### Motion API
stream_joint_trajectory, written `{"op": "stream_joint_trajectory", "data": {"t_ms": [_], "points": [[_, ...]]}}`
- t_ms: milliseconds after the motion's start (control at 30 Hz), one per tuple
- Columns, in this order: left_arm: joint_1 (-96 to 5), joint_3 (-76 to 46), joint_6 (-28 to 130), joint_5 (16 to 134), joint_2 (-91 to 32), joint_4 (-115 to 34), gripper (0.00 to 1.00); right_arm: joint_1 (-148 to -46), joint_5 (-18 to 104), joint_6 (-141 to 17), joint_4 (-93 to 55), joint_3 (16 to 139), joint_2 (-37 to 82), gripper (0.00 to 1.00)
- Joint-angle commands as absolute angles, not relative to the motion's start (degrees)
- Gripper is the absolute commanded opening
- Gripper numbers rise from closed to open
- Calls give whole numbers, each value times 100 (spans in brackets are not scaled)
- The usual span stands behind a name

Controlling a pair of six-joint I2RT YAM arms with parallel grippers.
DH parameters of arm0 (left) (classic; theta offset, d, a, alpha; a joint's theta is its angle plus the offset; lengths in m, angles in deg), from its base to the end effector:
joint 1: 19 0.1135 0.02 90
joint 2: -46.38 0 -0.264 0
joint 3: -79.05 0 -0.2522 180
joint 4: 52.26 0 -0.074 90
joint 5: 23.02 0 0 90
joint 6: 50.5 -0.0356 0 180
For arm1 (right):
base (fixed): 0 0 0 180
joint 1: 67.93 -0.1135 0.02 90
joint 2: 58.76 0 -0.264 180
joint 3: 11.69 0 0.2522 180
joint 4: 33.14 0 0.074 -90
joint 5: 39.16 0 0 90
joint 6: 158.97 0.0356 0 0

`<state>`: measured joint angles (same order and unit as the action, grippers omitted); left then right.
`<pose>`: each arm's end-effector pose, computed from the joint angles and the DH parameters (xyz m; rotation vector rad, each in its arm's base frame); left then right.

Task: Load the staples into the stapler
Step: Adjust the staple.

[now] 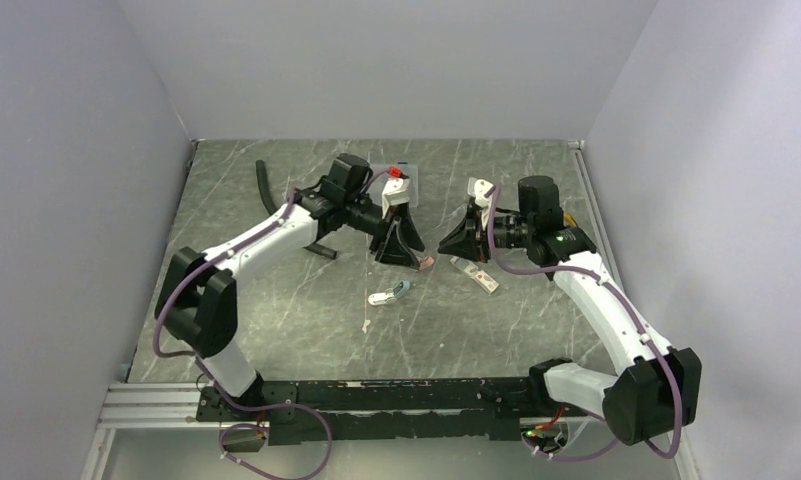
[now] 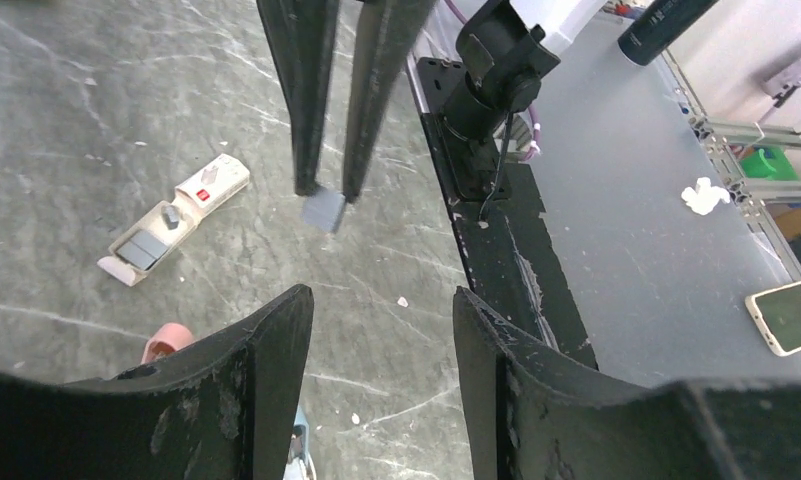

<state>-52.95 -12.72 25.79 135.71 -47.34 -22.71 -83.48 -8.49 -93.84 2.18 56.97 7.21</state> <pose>0.2795 -0.2282 0.3029 1.4271 1.5087 -1.4960 0.2250 0.0944 0.3168 -1.2018 1.5652 0.9858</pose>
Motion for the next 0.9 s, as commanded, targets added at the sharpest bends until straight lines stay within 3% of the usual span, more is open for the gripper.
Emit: {"op": "stream_joint_trajectory", "data": {"t_ms": [0,367,867], "points": [[-5481,-743,2088,14078,-5064,-1967,59,-8495,-1158,-10054,523,5855,571,12],[-5655,-332,1845,14311,-5582,-1886,60,-8676,-1179,-10094,559,5811,500,12],[-5670,-347,1667,14442,-5545,-1739,44,-8692,-1137,-10048,509,5771,470,11]]}}
